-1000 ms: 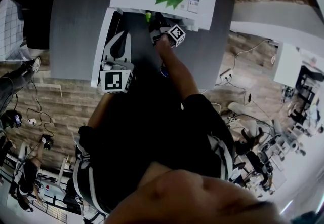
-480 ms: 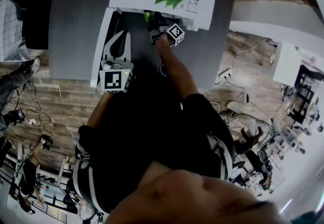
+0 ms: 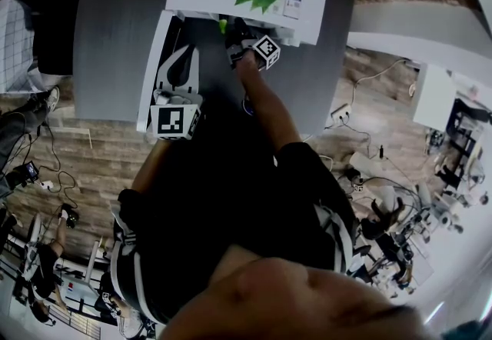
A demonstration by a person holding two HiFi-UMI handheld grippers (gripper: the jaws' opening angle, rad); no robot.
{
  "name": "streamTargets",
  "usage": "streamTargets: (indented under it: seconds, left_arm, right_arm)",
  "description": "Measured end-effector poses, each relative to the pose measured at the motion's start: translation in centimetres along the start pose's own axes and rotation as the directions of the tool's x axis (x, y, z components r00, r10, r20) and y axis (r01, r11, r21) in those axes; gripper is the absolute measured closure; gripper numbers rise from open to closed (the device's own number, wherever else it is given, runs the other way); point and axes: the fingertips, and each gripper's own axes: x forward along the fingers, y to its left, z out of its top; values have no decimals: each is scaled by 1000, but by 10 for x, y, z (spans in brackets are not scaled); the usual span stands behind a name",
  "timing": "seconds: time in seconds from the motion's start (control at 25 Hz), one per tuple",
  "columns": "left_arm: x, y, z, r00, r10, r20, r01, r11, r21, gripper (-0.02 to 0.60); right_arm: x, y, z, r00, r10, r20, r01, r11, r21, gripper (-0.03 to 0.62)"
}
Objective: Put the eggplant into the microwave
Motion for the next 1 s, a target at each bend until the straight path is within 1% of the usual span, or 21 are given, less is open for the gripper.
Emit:
streamTargets:
  seconds: [0.16, 0.32, 0.4, 0.52, 0.68, 0.84, 0.92, 1.0]
  left_arm:
    - [-1, 1, -1, 1000, 9, -4, -9, 1000, -9, 546]
    - [-1, 1, -1, 1000, 2, 0, -2, 1000, 3, 546]
    - [-1, 1, -1, 1000, 1, 0, -1, 1000, 8, 546]
    - [-2, 0, -1, 1000, 1, -4, -1, 1000, 6, 546]
    - [-1, 0, 0, 1000, 4, 3, -4, 1000, -2, 546]
    - [-1, -1, 0, 1000, -6, 5, 6, 1000, 10, 546]
    - [-1, -1, 0, 1000, -7, 8, 7, 1000, 5, 546]
    - [-2, -1, 0, 1000, -4, 8, 4, 1000, 2, 546]
  right_arm:
    - [0, 1, -1, 1000, -22, 3, 22, 1000, -20, 556]
    - [-1, 2, 0, 999, -51, 9, 52, 998, -36, 554]
    - [0, 3, 2, 999, -53, 9, 53, 997, -51, 528]
    - [0, 3, 3, 999, -51, 6, 51, 997, -63, 512]
    - [-3, 2, 5, 998, -53, 26, 54, 998, -40, 505]
    - [-9, -1, 3, 997, -74, 30, 75, 997, -33, 499]
    - [-9, -3, 4, 997, -73, 27, 74, 996, -42, 493]
    - [-9, -3, 3, 996, -82, 19, 83, 994, -71, 486]
